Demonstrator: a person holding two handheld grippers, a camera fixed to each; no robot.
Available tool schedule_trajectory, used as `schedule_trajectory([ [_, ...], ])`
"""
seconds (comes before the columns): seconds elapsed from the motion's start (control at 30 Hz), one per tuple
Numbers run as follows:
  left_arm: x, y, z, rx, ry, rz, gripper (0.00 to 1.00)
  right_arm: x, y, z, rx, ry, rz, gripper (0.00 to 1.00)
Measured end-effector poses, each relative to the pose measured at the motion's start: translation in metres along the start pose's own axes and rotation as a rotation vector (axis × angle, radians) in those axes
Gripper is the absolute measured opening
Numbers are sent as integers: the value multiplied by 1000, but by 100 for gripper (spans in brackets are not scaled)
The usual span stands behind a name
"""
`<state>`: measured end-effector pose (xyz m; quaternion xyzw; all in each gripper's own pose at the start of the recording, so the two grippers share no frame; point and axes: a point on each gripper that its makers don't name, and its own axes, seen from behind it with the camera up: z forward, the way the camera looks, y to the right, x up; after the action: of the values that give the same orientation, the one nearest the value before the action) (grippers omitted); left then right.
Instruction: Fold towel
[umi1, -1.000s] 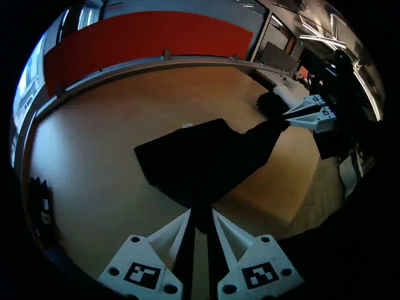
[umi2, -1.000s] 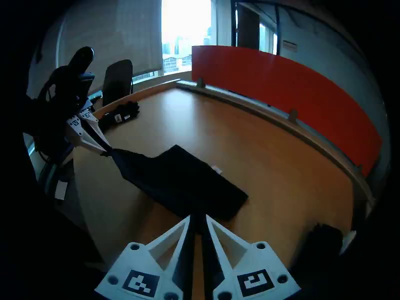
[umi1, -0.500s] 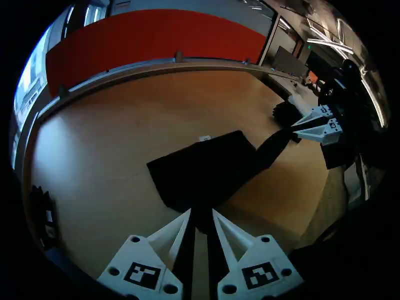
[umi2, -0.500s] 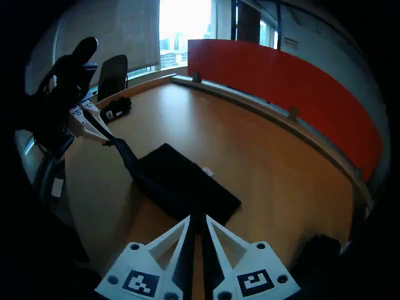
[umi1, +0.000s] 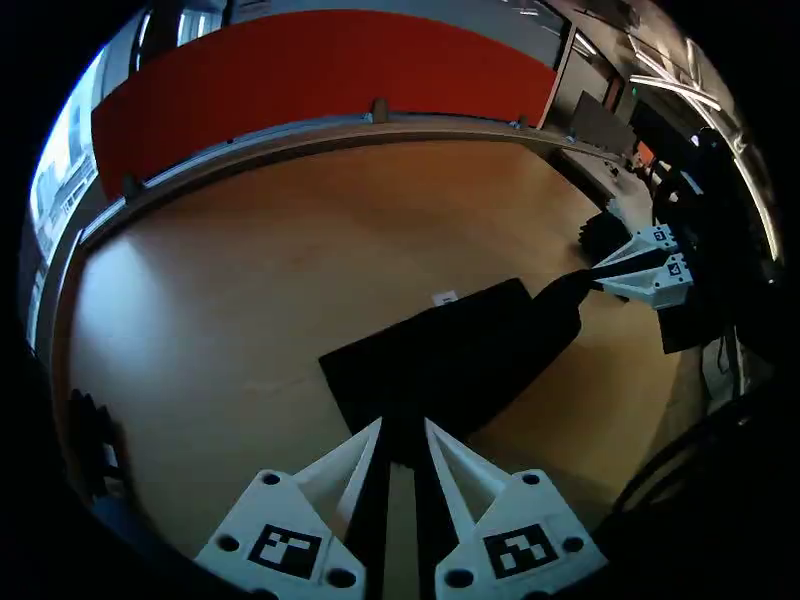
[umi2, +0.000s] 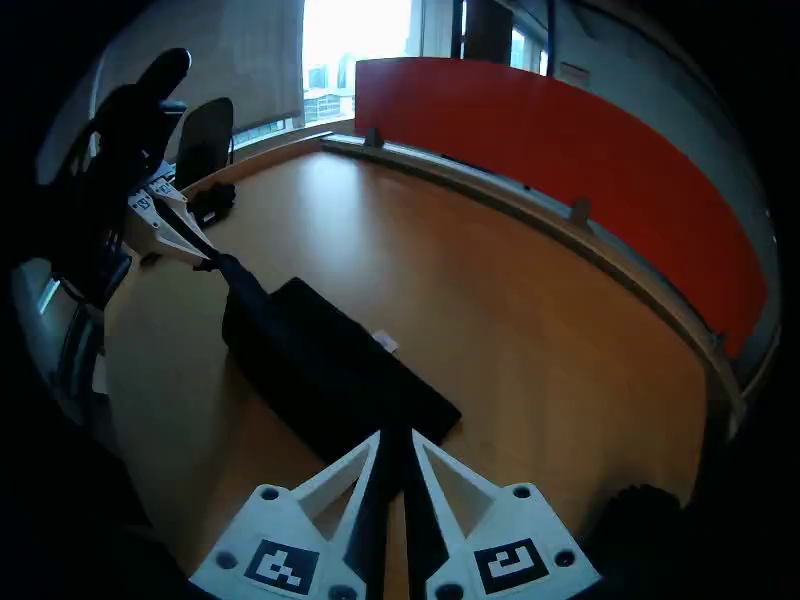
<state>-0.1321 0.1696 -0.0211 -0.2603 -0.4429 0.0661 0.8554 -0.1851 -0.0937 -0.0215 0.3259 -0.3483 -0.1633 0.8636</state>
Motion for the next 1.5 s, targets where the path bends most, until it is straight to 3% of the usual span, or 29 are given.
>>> schedule_trajectory([
  [0.53,-4,-17,37,7,-57,19,15,-14,15,28,10,-49,30,7],
  [0.87,-9,-24,53,27,-59,35,24,-24,21,38,0,-71,50,8],
  [1.2,-15,-45,68,93,-65,33,37,-34,35,47,-53,-93,73,32],
  [1.4,-18,-55,71,119,-71,31,37,-38,39,51,-66,-103,78,34],
  [1.47,-18,-57,71,123,-72,30,37,-38,39,52,-66,-105,75,41],
  [1.5,-18,-57,71,124,-71,30,42,-38,39,52,-66,-105,72,50],
])
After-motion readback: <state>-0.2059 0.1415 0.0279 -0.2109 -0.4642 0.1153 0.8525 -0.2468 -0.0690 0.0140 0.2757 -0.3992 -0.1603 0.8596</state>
